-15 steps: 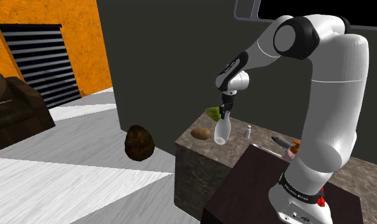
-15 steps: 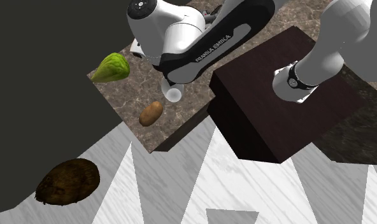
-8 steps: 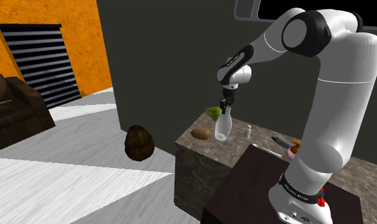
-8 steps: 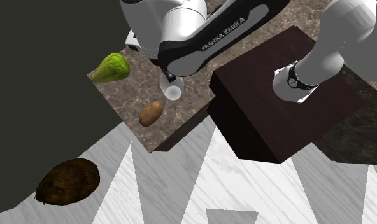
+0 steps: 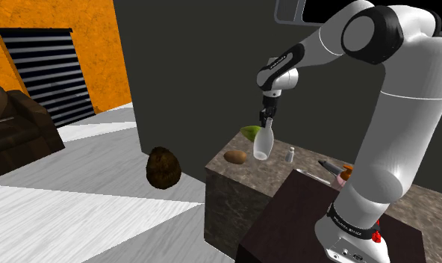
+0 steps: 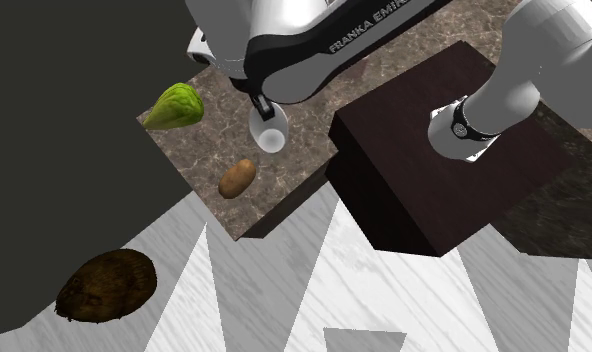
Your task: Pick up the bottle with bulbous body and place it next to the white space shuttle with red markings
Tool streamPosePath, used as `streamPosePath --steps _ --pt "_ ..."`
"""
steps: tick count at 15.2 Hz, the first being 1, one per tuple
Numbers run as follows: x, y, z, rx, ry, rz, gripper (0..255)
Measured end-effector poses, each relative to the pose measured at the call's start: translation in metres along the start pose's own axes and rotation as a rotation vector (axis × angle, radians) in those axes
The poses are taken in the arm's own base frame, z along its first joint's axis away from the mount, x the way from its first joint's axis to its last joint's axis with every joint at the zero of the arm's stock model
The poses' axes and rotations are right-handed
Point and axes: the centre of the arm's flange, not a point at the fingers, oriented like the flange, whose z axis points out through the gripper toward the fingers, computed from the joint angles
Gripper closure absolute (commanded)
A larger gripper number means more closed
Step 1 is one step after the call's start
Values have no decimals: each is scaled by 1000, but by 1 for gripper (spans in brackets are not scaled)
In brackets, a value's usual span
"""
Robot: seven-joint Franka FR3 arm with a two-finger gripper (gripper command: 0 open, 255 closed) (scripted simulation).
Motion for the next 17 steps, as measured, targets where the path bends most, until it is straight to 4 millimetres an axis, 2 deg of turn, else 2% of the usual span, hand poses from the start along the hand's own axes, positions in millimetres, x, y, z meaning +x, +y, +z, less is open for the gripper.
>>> streamPosePath --steps 17 --pt "-4 0 -90 0 0 0 255"
